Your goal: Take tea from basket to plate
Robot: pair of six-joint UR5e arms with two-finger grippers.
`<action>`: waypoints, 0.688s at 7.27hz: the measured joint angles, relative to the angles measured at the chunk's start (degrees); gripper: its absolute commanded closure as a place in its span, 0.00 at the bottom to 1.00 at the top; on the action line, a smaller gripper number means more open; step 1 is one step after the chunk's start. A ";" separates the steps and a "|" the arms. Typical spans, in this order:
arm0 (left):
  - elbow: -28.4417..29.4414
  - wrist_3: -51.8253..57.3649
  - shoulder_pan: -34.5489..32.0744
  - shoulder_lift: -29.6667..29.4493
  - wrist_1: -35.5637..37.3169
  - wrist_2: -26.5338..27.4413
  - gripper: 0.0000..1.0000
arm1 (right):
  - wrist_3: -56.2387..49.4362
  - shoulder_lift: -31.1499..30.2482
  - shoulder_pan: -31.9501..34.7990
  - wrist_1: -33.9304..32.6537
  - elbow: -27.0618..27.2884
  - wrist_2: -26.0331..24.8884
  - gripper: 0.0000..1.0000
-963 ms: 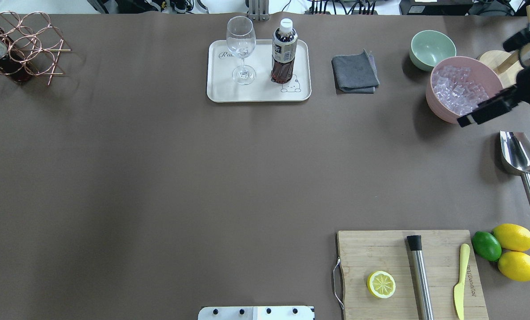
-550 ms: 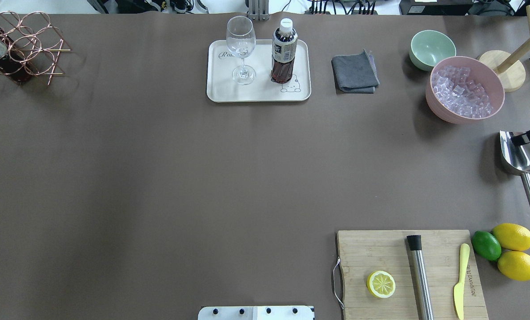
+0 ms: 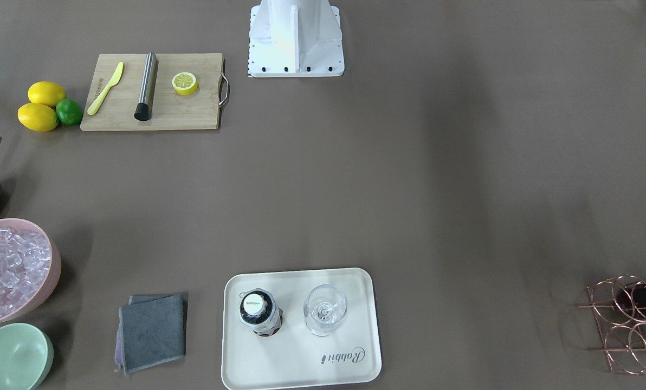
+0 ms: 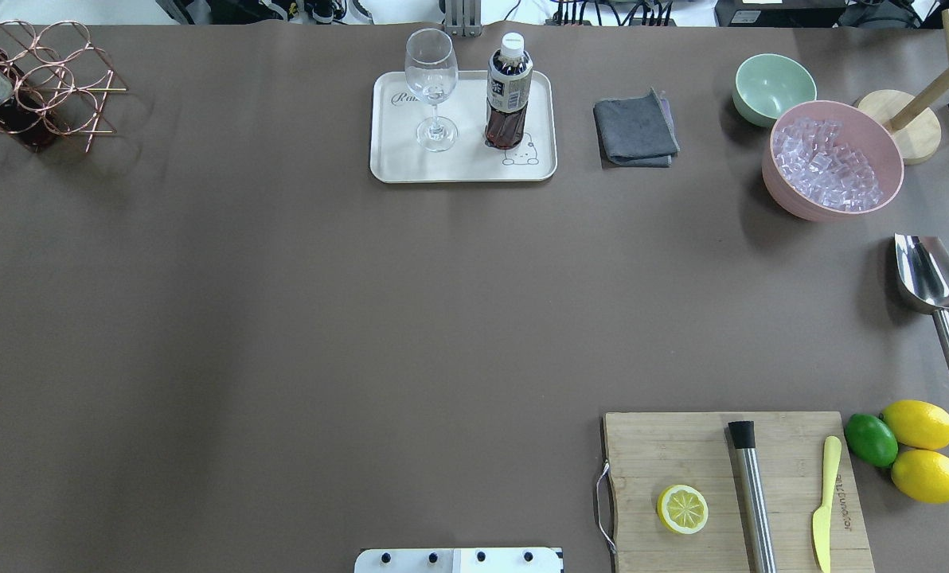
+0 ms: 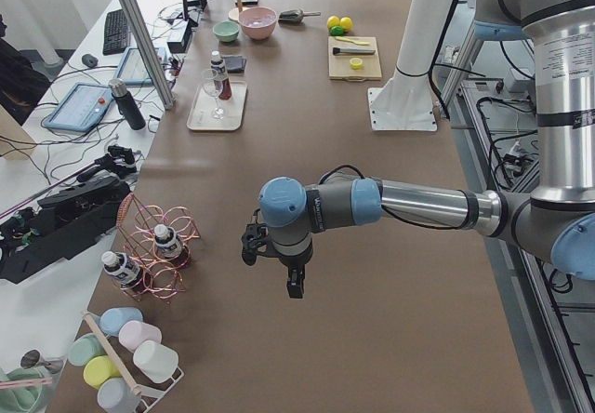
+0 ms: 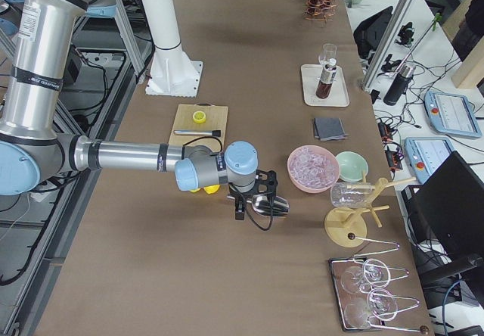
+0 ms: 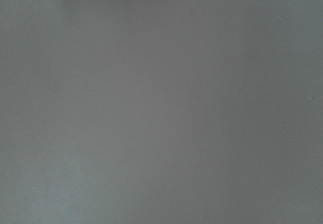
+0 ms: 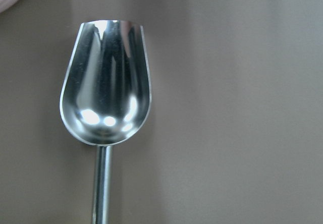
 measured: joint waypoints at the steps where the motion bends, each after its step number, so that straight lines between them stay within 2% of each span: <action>1: 0.34 -0.01 -0.23 0.08 0.00 0.11 0.02 | -0.06 2.64 0.46 -5.95 -0.29 -2.74 0.00; 2: 0.56 0.00 -1.12 0.24 0.00 0.18 0.02 | -0.38 7.79 1.36 -12.74 -0.80 -6.22 0.00; 3: 0.53 0.02 -1.76 0.31 0.00 0.25 0.02 | -1.01 11.10 2.12 -16.58 -1.21 -7.95 0.00; 5: 0.64 0.03 -2.24 0.62 0.00 0.50 0.02 | -1.48 12.06 2.94 -18.48 -1.39 -8.54 0.00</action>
